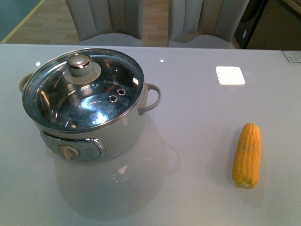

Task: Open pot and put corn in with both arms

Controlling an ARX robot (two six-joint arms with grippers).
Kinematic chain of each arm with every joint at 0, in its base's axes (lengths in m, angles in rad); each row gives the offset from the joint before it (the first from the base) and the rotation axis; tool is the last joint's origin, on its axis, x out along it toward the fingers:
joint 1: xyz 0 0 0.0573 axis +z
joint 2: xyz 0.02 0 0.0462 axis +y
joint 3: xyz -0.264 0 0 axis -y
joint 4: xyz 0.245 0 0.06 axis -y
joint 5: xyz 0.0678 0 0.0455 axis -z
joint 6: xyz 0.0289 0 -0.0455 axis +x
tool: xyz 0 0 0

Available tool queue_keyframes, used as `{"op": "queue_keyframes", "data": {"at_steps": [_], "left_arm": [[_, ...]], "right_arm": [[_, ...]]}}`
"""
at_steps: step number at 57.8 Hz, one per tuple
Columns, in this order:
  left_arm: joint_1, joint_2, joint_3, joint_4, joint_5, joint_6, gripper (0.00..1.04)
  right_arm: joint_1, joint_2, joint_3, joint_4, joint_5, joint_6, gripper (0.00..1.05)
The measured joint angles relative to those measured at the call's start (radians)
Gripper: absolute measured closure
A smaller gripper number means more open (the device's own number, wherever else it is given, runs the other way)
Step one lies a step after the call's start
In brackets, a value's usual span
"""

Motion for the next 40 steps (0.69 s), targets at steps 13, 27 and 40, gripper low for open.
{"op": "queue_keyframes", "data": {"at_steps": [13, 27, 40], "left_arm": [[0.000, 0.000, 0.000, 0.000, 0.000, 0.000, 0.07], [0.000, 0.000, 0.000, 0.000, 0.000, 0.000, 0.07], [-0.071, 0.197, 0.129, -0.334, -0.259, -0.185, 0.07]], "right_arm": [[0.000, 0.000, 0.000, 0.000, 0.000, 0.000, 0.09], [0.000, 0.000, 0.000, 0.000, 0.000, 0.000, 0.09], [0.000, 0.000, 0.000, 0.000, 0.000, 0.000, 0.09]]}}
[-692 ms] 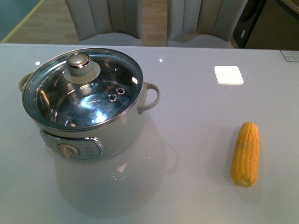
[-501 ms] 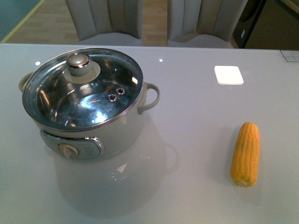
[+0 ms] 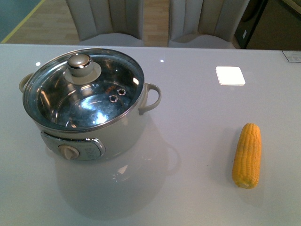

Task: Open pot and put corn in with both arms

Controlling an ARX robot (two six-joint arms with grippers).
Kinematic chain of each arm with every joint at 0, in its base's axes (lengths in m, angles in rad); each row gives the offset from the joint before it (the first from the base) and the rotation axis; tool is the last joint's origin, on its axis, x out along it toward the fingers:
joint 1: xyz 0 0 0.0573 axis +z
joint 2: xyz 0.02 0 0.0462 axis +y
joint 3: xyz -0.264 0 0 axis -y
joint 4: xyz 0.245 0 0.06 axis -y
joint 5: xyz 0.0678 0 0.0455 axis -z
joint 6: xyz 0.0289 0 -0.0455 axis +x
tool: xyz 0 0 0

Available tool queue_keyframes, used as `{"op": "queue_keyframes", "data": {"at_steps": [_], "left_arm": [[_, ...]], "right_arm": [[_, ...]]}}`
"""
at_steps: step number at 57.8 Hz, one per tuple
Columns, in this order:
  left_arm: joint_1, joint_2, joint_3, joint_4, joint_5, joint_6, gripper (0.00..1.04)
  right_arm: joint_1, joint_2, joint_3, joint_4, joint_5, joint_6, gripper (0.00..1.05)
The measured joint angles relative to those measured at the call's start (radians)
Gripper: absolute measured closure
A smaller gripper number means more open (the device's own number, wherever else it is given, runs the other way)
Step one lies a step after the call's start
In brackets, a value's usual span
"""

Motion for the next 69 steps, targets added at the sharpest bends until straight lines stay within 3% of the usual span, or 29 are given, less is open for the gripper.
{"op": "queue_keyframes", "data": {"at_steps": [6, 12, 18, 35, 41, 54, 69], "left_arm": [[-0.009, 0.093, 0.019, -0.041, -0.001, -0.085, 0.07], [-0.009, 0.189, 0.058, 0.054, 0.027, -0.098, 0.07], [-0.019, 0.357, 0.117, 0.222, 0.038, -0.095, 0.07], [-0.148, 1.033, 0.305, 0.799, 0.058, 0.027, 0.07], [-0.180, 1.234, 0.367, 0.930, 0.077, 0.067, 0.07], [-0.215, 1.553, 0.489, 1.093, 0.103, 0.145, 0.07], [-0.217, 1.718, 0.536, 1.192, 0.114, 0.188, 0.07]], "right_arm": [[0.000, 0.000, 0.000, 0.000, 0.000, 0.000, 0.09], [0.000, 0.000, 0.000, 0.000, 0.000, 0.000, 0.09], [0.000, 0.000, 0.000, 0.000, 0.000, 0.000, 0.09], [0.000, 0.000, 0.000, 0.000, 0.000, 0.000, 0.09], [0.000, 0.000, 0.000, 0.000, 0.000, 0.000, 0.09], [0.000, 0.000, 0.000, 0.000, 0.000, 0.000, 0.09], [0.000, 0.000, 0.000, 0.000, 0.000, 0.000, 0.09]]}}
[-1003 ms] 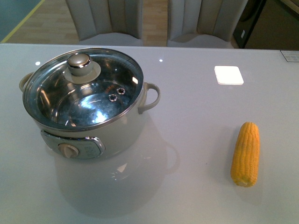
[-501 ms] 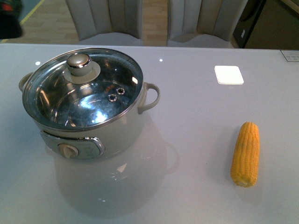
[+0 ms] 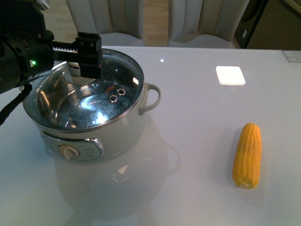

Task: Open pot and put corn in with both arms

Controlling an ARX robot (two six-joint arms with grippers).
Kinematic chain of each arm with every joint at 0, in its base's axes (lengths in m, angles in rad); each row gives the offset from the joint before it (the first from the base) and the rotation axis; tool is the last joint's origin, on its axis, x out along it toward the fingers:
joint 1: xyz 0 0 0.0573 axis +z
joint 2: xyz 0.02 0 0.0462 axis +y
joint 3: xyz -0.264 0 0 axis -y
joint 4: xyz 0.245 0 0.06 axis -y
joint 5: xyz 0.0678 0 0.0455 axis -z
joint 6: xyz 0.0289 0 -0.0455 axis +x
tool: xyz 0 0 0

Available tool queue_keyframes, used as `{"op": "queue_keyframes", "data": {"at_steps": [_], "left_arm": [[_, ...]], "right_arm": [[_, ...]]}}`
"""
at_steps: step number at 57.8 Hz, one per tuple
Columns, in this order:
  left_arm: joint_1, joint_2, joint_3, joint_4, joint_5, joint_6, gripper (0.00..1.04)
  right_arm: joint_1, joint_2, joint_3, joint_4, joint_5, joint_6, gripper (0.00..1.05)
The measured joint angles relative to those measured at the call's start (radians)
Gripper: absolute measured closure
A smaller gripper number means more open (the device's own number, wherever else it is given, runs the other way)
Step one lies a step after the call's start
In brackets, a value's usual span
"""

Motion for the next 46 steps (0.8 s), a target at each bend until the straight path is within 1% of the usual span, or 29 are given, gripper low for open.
{"op": "queue_keyframes", "data": {"at_steps": [14, 29, 31, 37, 39, 43, 46], "left_arm": [[0.000, 0.124, 0.018, 0.052, 0.013, 0.014, 0.07], [0.001, 0.160, 0.039, 0.075, 0.013, 0.005, 0.07], [0.001, 0.161, 0.039, 0.077, 0.011, 0.002, 0.08], [-0.001, 0.163, 0.039, 0.082, 0.013, -0.010, 0.23], [-0.006, 0.164, 0.039, 0.083, 0.013, -0.015, 0.30], [-0.010, 0.166, 0.040, 0.083, 0.012, -0.023, 0.41], [-0.012, 0.167, 0.042, 0.084, -0.001, -0.035, 0.47]], "right_arm": [[0.000, 0.000, 0.000, 0.000, 0.000, 0.000, 0.09], [0.000, 0.000, 0.000, 0.000, 0.000, 0.000, 0.09], [0.000, 0.000, 0.000, 0.000, 0.000, 0.000, 0.09], [0.000, 0.000, 0.000, 0.000, 0.000, 0.000, 0.09], [0.000, 0.000, 0.000, 0.000, 0.000, 0.000, 0.09], [0.000, 0.000, 0.000, 0.000, 0.000, 0.000, 0.09], [0.000, 0.000, 0.000, 0.000, 0.000, 0.000, 0.09]]}}
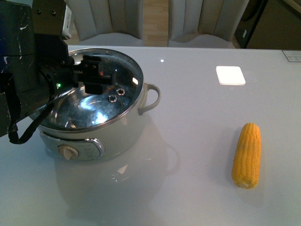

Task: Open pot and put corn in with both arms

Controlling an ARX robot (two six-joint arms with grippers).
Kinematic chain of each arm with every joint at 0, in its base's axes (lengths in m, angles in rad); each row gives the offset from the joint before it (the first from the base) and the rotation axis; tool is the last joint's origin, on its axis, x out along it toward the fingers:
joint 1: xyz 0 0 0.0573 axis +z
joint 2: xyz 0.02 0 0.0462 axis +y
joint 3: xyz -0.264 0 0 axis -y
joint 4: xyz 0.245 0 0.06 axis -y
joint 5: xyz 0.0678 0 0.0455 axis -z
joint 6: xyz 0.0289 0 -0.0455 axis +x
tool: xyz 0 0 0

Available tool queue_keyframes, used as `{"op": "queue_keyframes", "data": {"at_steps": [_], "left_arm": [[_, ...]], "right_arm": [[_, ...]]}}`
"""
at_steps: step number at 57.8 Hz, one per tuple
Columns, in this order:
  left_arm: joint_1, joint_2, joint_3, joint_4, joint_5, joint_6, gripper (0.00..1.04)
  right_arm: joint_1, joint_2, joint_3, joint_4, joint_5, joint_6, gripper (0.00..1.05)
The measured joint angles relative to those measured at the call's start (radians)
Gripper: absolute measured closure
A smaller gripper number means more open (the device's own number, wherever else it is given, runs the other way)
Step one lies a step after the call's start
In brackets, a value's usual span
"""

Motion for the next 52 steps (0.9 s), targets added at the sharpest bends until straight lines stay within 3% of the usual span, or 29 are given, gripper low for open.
{"op": "queue_keyframes", "data": {"at_steps": [5, 34, 52], "left_arm": [[-0.001, 0.000, 0.002, 0.000, -0.012, -0.005, 0.59], [0.003, -0.076, -0.017, -0.071, -0.061, 0.000, 0.60], [0.072, -0.273, -0.018, -0.174, -0.083, 0.027, 0.60]], "right_arm": [[0.000, 0.000, 0.000, 0.000, 0.000, 0.000, 0.09], [0.000, 0.000, 0.000, 0.000, 0.000, 0.000, 0.09], [0.000, 0.000, 0.000, 0.000, 0.000, 0.000, 0.09]]}}
